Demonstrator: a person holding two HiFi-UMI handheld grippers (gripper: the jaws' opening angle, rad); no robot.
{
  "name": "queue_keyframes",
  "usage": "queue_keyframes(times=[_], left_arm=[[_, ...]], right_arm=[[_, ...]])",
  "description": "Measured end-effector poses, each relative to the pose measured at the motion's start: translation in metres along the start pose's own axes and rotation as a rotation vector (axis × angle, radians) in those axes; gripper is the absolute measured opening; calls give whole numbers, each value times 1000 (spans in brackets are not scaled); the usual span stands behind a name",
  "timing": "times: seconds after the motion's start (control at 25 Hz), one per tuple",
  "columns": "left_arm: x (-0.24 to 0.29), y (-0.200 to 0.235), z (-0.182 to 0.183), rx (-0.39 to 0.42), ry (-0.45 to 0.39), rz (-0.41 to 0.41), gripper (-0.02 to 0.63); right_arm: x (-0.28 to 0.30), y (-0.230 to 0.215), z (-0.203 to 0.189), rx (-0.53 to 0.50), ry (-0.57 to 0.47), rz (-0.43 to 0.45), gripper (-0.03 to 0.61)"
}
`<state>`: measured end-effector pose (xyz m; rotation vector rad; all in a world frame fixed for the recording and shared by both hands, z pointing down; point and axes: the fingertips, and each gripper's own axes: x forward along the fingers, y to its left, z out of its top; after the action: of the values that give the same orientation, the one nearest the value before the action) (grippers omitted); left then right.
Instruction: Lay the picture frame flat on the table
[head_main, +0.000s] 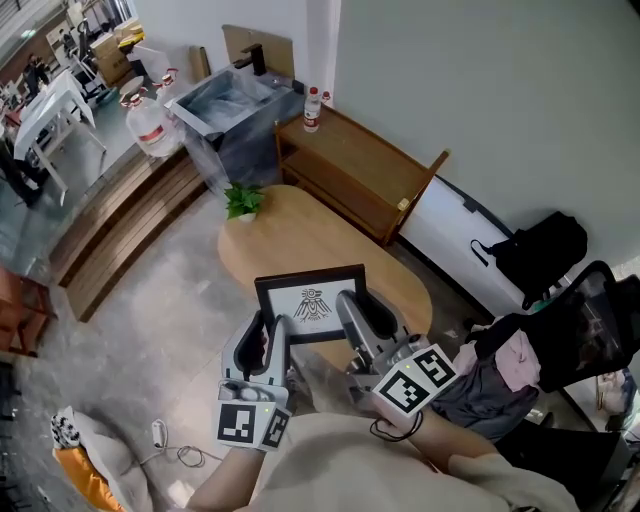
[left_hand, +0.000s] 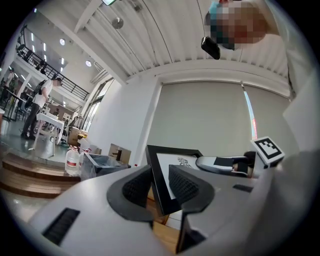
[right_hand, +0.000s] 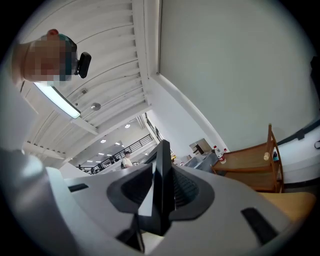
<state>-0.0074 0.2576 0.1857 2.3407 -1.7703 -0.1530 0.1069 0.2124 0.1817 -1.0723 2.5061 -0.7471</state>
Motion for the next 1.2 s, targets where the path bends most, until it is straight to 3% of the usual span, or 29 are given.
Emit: queue_keyframes(times=[0.64,1.2], left_arm=[[102,163,36,-4,63,-146,109],[163,183,49,-27,87,-132,109]], right_arm=[[178,-2,-20,17,-32,-135,98],[233,-37,5,8,-13,-139,100]])
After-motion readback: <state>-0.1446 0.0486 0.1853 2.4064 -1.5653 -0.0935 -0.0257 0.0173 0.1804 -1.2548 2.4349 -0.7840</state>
